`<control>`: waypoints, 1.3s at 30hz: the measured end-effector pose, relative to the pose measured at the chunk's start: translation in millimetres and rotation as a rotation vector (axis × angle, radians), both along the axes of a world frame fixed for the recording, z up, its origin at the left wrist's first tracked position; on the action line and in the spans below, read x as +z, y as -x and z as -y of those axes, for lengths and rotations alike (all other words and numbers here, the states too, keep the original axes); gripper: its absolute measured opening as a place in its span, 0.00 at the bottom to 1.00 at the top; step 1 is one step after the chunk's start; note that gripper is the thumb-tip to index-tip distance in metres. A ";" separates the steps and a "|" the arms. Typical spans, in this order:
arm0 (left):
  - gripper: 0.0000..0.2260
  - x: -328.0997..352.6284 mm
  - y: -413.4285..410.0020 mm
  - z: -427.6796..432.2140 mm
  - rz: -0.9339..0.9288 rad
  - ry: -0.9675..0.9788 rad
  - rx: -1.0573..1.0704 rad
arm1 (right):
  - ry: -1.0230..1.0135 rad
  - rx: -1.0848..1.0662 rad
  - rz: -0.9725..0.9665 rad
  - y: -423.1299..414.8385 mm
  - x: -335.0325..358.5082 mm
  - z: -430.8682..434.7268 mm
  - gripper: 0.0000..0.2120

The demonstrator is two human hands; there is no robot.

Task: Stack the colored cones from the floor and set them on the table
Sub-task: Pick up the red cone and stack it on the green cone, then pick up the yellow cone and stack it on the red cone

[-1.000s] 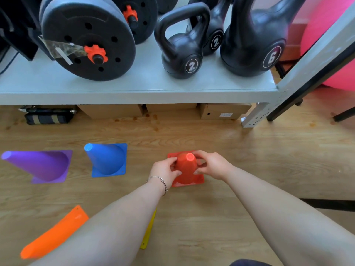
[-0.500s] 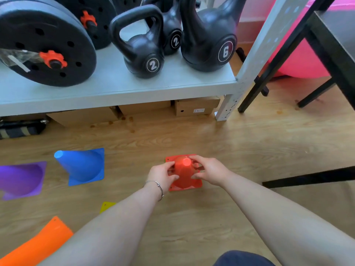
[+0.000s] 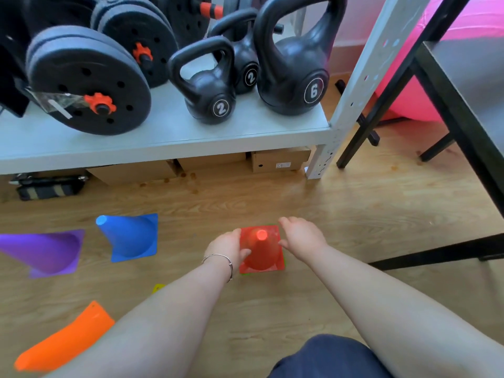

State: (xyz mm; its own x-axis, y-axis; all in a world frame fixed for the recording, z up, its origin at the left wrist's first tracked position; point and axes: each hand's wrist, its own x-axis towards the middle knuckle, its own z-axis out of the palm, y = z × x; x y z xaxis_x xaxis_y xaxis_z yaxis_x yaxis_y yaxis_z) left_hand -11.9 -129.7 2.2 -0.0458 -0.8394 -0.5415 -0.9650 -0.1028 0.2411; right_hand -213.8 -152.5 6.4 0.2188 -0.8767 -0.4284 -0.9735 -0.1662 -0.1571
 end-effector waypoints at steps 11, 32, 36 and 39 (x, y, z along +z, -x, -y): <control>0.32 71.9 -33.0 1.5 0.320 0.403 -0.007 | 0.355 0.133 -0.065 -39.1 69.7 20.0 0.29; 0.31 87.5 -206.5 -109.7 0.534 0.350 0.278 | 0.198 0.363 0.093 -223.2 66.0 -21.1 0.24; 0.32 45.5 -226.9 -140.8 0.446 0.203 0.354 | 0.032 0.378 0.053 -246.1 34.7 -39.1 0.18; 0.33 13.5 -225.5 -160.5 0.375 0.072 0.345 | -0.187 0.374 -0.036 -254.8 9.7 -52.7 0.19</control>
State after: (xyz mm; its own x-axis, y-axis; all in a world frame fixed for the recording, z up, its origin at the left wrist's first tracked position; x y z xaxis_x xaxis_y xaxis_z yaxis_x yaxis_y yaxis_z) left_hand 213.6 30.7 15.7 0.4265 -0.8073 -0.4078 -0.8994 -0.4265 -0.0964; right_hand 41.0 -99.8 16.1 0.4893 -0.6459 -0.5860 -0.8568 -0.4813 -0.1849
